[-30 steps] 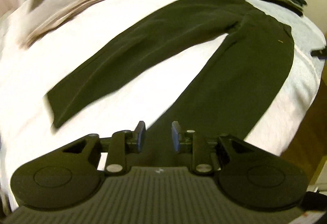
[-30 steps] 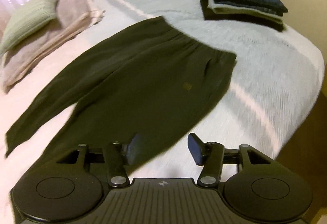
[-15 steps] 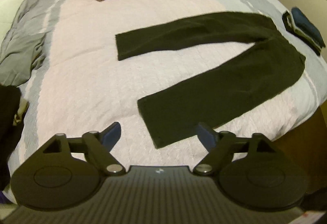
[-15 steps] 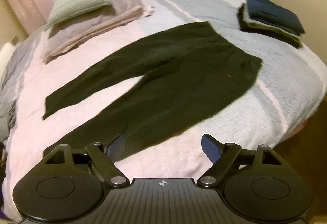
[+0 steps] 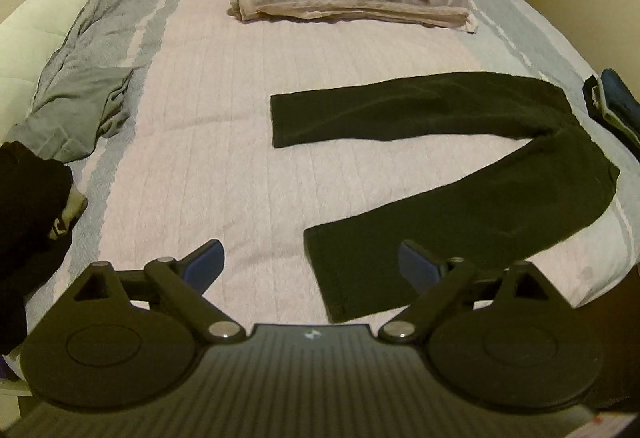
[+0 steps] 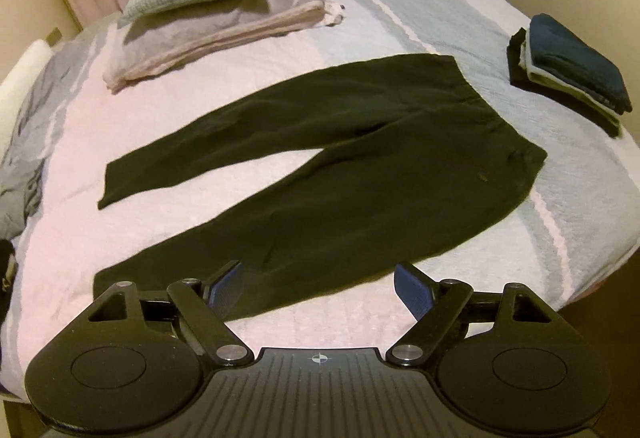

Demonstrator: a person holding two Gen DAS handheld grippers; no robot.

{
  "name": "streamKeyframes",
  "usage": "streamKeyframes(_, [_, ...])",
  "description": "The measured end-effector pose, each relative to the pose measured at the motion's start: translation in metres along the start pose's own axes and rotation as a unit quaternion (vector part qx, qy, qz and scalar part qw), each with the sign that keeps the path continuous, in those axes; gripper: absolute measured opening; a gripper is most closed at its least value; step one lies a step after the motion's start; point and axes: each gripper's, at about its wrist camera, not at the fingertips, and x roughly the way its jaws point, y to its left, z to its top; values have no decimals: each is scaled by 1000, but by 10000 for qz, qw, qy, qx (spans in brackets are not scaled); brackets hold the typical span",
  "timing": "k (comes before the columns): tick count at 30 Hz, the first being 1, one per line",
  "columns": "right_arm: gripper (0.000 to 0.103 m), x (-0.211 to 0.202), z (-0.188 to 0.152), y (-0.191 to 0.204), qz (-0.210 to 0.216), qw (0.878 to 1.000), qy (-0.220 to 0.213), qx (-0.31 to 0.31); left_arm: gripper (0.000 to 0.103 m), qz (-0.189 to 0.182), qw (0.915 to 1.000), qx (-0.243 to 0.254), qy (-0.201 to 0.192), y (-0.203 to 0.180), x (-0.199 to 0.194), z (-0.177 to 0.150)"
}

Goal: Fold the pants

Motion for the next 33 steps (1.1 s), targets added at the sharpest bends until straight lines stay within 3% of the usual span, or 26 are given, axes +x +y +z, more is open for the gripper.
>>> streamKeyframes(8, [80,-8,8,-22,-164,9996,137,-201,96,-236,9994,220,113,-37,6,10])
streamKeyframes(15, [80,-1,38,-82,-129,9993,170,-294,102,-129,9995,295,-51,-100,8,32])
streamKeyframes(19, [80,9,71,-128,17,9979,171,-630,102,-8,9999,89,-84,-157,16,44])
streamKeyframes(24, [80,26,105,-178,364,9908,438,-1224,102,332,9984,-427,176,-226,17,43])
streamKeyframes(28, [80,39,121,-199,517,9847,569,-1562,102,542,9951,-755,352,-266,14,36])
streamKeyframes(33, [80,54,130,-215,654,9833,675,-1557,102,625,9943,-736,449,-295,13,30])
